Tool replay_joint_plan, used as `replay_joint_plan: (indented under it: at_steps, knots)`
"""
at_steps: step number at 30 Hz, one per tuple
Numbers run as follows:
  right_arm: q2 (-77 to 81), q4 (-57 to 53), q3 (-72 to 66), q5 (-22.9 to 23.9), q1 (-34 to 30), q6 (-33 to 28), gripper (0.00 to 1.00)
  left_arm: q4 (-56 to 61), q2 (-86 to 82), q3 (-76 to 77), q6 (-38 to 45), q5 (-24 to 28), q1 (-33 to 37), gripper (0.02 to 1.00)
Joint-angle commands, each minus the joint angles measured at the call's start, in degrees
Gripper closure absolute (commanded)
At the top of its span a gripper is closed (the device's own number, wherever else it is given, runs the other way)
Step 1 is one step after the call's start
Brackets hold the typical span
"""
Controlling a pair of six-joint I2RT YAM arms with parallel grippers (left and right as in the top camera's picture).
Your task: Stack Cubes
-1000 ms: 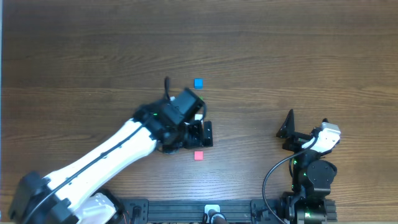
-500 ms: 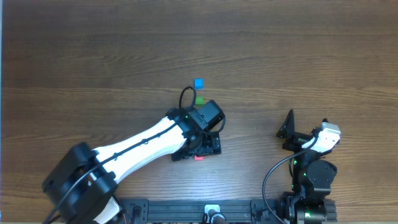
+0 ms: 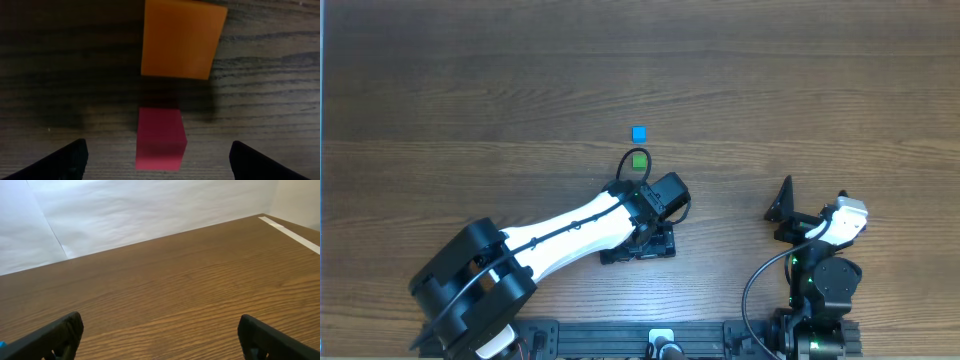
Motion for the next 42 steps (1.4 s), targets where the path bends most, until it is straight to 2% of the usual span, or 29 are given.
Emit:
replay_joint_plan:
  at_steps: [1,14,42]
  knots:
    - [-0.11,-1.20,0.28,0.96,0.17,-0.28,0.009,0.52,1.42,1.18,1.11,-1.49,-0.13,0.112]
    - [-0.11,-1.20,0.28,0.94,0.17,-0.28,0.007,1.27,2.51,1.18,1.36,-2.78,-0.13,0.132]
    - [-0.11,-1.20,0.28,0.94,0.17,-0.28,0.009,1.22,3.80,1.18,1.75,-2.73,-0.37,0.384]
